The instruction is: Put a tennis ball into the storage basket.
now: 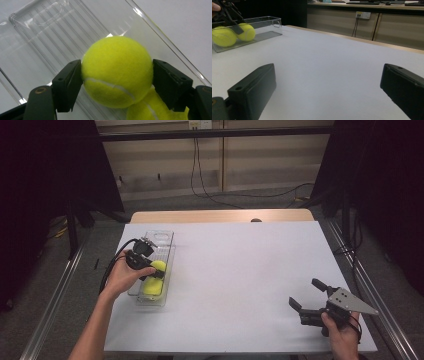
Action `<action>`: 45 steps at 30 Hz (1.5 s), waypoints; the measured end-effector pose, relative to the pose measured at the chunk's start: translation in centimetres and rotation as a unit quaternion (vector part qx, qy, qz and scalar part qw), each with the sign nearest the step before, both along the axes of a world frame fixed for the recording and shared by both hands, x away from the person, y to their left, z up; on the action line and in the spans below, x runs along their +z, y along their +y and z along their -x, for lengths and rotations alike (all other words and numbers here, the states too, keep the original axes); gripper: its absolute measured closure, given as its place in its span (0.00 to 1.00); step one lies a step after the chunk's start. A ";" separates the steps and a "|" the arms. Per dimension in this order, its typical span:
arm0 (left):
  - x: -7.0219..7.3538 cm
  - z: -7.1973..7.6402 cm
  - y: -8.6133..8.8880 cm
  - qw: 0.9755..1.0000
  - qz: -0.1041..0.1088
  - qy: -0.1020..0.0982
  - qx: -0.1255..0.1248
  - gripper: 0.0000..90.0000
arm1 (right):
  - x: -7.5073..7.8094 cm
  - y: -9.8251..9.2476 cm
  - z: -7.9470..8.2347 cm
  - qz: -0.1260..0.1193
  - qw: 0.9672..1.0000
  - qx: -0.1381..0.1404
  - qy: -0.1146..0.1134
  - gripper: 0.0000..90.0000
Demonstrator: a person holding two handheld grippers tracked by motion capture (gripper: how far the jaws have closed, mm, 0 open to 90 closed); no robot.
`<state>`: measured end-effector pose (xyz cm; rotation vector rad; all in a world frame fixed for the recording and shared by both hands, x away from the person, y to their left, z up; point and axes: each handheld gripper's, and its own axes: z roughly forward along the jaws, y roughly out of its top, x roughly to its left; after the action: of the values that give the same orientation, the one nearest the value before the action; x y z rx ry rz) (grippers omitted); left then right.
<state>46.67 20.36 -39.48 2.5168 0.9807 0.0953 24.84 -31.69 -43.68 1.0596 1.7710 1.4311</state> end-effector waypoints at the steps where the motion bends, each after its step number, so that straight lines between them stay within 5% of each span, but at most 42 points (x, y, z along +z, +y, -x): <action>1: 0.0 0.0 0.1 1.000 0.001 0.000 -0.001 0.29 | 0.0 0.0 0.0 0.000 1.000 0.000 0.000 0.00; 8: 0.4 0.1 0.4 1.000 0.018 -0.006 0.002 0.29 | 0.0 0.0 0.0 0.000 1.000 0.000 0.000 0.00; 27: 1.5 0.4 1.2 0.997 0.063 -0.041 0.019 0.08 | -0.1 -0.1 0.0 -0.002 1.000 0.002 0.001 0.00; 36: 2.3 0.7 1.4 0.991 0.096 -0.082 0.036 0.05 | -0.2 -0.4 0.1 -0.005 1.000 -0.002 0.003 0.00; 39: 2.3 0.8 1.5 0.987 0.133 -0.083 0.034 0.06 | -0.1 -0.4 0.2 -0.005 1.000 -0.002 0.001 0.00; 45: 2.1 1.4 1.5 0.982 0.139 -0.124 0.035 0.05 | -0.1 -0.5 0.2 -0.004 1.000 -0.004 0.001 0.00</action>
<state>45.24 21.89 -37.43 2.1563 0.9110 0.2663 24.63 -32.17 -43.83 1.0723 1.7623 1.4335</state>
